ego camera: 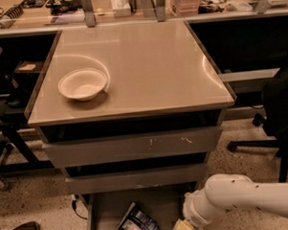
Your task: Pick blue chip bag from bottom drawer and place on counter
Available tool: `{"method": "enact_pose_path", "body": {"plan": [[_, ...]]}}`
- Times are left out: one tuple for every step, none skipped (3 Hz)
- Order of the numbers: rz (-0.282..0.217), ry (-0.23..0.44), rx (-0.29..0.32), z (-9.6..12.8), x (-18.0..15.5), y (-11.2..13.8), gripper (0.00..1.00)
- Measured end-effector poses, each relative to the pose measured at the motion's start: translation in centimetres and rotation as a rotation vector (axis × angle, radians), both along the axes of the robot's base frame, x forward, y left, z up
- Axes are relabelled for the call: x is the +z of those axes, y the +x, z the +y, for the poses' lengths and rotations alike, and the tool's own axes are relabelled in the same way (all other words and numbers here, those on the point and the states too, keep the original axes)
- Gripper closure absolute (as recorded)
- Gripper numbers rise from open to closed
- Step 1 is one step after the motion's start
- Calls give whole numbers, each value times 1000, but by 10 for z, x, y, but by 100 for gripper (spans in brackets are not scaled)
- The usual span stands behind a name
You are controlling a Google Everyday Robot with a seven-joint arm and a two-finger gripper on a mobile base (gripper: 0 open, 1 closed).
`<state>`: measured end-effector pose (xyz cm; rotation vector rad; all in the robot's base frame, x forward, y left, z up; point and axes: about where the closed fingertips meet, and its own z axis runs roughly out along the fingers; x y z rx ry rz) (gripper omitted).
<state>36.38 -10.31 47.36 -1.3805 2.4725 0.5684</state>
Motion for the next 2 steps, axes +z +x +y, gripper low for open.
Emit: {"method": "enact_pose_path", "body": {"plan": [[-39, 30, -34, 7, -10, 13, 0], [-41, 29, -33, 7, -9, 13, 0]]}}
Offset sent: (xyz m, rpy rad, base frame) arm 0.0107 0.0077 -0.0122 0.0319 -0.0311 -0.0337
